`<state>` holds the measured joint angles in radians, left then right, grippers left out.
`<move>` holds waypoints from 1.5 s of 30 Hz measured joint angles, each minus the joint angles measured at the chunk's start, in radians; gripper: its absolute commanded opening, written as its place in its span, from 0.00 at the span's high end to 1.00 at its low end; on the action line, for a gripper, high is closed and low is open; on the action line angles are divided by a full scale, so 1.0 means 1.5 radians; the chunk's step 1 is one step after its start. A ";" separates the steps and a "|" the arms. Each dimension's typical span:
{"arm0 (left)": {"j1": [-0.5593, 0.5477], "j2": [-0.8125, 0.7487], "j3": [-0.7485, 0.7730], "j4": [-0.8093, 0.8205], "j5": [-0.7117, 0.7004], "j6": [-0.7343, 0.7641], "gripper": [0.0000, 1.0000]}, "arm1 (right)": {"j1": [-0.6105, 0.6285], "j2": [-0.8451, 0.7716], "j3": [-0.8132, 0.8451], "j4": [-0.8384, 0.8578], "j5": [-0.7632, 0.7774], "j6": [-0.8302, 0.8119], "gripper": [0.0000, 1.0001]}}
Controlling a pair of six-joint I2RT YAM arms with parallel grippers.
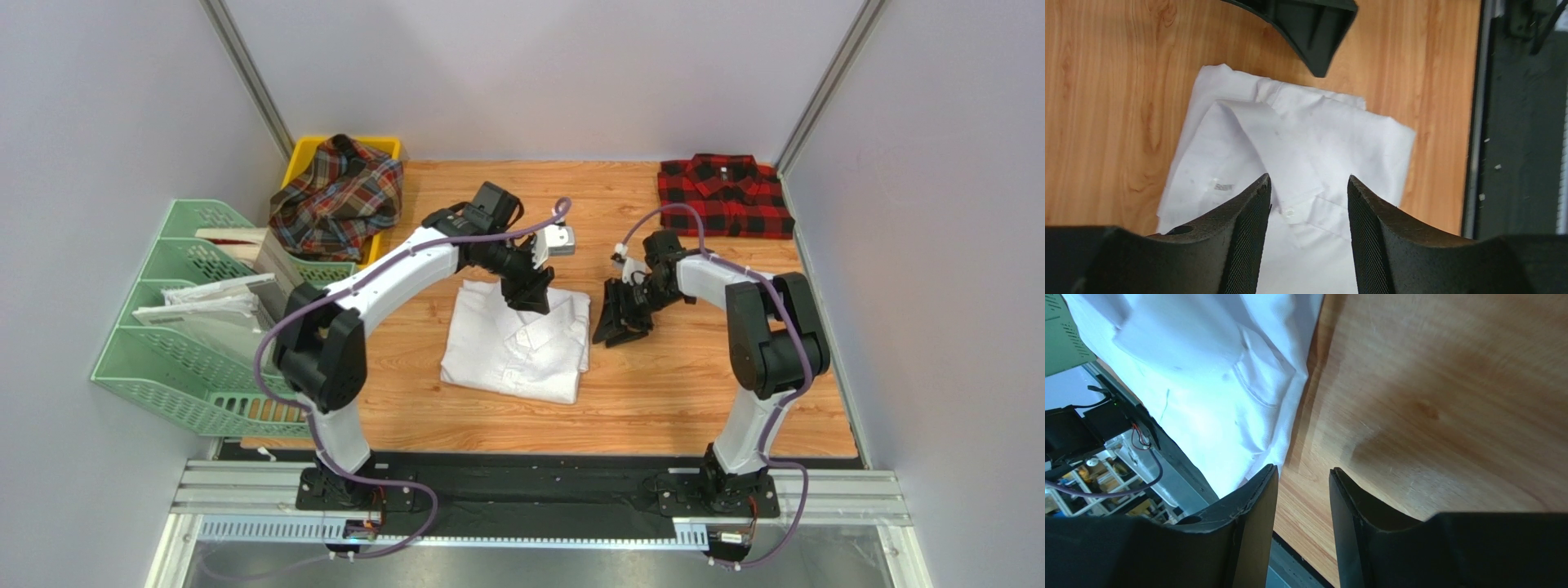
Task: Fold and stack the long sleeve shirts
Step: Fold the shirt
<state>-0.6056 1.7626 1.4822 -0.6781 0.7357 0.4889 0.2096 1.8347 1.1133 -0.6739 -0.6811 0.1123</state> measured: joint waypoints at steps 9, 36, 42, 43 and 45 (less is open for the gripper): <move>-0.027 0.221 0.169 -0.056 -0.084 0.144 0.43 | 0.008 0.056 -0.019 0.049 -0.057 0.046 0.69; -0.095 0.269 0.205 -0.061 -0.055 0.309 0.45 | 0.008 0.072 -0.072 0.140 -0.129 0.115 0.91; -0.094 0.305 0.210 -0.067 -0.077 0.320 0.46 | 0.008 0.073 -0.089 0.164 -0.143 0.141 0.92; -0.094 0.311 0.210 -0.068 -0.081 0.321 0.46 | 0.008 0.073 -0.091 0.167 -0.146 0.144 0.92; -0.095 0.321 0.216 -0.072 -0.089 0.322 0.46 | 0.008 0.073 -0.094 0.173 -0.149 0.154 0.92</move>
<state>-0.7483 2.2448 1.8061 -0.7868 0.6029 0.9722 0.2222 1.9438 0.9726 -0.4149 -0.9047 0.3428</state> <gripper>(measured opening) 0.544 0.078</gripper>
